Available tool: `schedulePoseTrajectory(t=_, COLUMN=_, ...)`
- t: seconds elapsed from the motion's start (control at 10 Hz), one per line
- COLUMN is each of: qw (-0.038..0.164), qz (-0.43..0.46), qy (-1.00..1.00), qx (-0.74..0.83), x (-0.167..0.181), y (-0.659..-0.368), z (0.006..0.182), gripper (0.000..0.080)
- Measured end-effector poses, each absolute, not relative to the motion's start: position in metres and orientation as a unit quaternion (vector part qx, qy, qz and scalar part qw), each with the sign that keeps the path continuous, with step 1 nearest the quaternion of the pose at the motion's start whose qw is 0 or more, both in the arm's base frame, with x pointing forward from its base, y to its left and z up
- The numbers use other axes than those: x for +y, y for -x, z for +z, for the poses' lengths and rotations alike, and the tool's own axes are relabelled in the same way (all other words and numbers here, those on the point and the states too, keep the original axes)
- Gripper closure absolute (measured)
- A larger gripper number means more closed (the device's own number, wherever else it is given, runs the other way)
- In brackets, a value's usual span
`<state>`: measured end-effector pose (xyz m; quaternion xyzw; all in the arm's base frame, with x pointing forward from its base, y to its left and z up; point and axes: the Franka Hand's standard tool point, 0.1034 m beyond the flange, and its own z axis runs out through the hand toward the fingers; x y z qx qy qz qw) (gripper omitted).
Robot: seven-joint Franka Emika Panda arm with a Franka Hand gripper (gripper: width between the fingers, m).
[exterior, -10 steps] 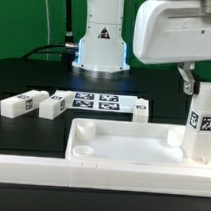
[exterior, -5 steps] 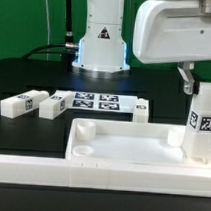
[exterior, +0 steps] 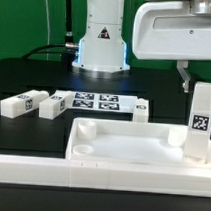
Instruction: Assemble desk
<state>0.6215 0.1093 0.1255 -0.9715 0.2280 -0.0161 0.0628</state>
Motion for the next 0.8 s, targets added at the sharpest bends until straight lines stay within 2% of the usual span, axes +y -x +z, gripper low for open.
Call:
schedulePoseTrajectory(t=0.6, qw=0.086, qz=-0.006, qy=0.895, qx=0.437, x=0.1140, y=-0.6223, z=0.1250, gripper=0.0505)
schedulePoseTrajectory(t=0.7, qw=0.086, qz=-0.005, qy=0.891, qx=0.445, x=0.1151, y=-0.6221, z=0.1247, gripper=0.0429)
schedulePoseTrajectory(t=0.8, qw=0.086, qz=-0.006, qy=0.897, qx=0.433, x=0.1155, y=-0.6218, z=0.1242, gripper=0.0294)
